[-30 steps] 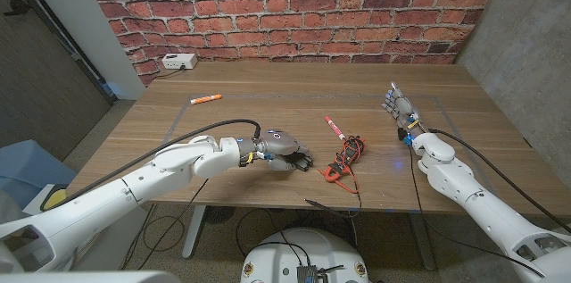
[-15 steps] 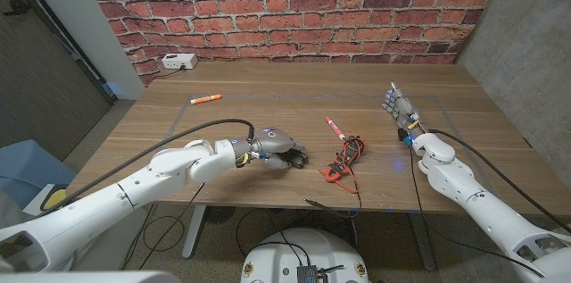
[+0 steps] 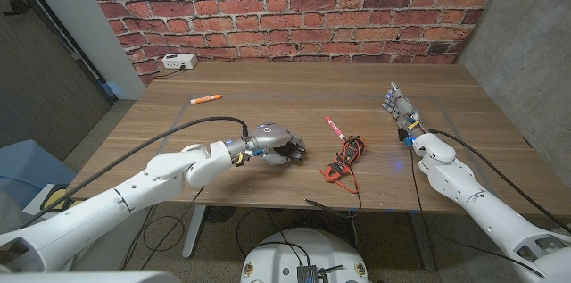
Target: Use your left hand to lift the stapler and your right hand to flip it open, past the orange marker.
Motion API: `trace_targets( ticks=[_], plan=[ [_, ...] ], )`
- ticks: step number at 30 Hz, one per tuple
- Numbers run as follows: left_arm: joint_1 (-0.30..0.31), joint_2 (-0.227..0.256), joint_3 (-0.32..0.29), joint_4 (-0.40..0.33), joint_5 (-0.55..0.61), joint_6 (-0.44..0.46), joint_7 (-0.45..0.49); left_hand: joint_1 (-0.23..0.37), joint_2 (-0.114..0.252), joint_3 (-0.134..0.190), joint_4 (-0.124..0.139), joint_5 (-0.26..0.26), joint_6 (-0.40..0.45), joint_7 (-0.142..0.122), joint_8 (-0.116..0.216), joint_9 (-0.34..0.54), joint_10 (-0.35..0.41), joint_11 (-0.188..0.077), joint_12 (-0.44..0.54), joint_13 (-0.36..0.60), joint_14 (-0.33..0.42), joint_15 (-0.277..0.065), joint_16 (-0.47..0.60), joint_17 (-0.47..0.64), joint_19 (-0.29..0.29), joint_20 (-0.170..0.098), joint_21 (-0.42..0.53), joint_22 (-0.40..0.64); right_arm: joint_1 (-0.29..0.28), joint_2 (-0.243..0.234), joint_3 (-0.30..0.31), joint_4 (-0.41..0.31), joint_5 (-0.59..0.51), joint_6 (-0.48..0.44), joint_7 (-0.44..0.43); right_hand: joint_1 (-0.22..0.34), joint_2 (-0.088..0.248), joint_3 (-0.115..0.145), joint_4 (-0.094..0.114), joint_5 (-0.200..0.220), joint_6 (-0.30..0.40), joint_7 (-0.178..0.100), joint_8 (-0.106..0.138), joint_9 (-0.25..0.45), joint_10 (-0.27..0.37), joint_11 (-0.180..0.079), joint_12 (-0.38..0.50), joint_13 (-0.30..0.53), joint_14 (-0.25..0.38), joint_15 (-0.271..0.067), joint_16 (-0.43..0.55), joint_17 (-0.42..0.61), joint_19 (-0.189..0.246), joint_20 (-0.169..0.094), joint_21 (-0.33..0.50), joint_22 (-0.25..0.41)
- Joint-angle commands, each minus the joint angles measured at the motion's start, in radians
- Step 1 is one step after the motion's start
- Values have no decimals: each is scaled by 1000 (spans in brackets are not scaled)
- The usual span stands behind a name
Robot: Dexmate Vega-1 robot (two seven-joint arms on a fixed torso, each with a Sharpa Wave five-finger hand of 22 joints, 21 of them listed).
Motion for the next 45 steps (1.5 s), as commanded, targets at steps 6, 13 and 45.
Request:
trace_targets(
  ticks=[6,13,45],
  plan=[
    [76,-28,-33,-37,2,119,161,83,100,17,21,-11,161,-105,88,40,145,-98,5,31,175,-249,-15,14,54,-91,77,16,-7,1,7,4,10,14,17,-3,-3,1,0,-2,-7,-1,-2,3,2,0,2,2,-5,-9,5,2,4,15,2,1],
    [97,-34,-44,-60,-50,145,157,86,65,7,-2,5,235,-107,103,17,207,-99,-15,3,228,-250,-37,-25,86,-114,143,6,1,3,4,10,9,21,30,0,-3,2,-2,-2,-7,-2,-1,3,2,-1,2,1,-5,-9,5,1,3,16,2,1],
    [156,-109,-63,-39,-162,145,328,90,5,-3,2,90,337,-98,70,-72,327,-91,-49,-14,360,-248,-42,-48,102,-118,252,-78,-33,-20,16,-48,14,30,31,-1,-4,5,-3,-3,-3,3,1,3,4,-1,3,1,-5,-9,5,1,4,16,3,1]
  ],
)
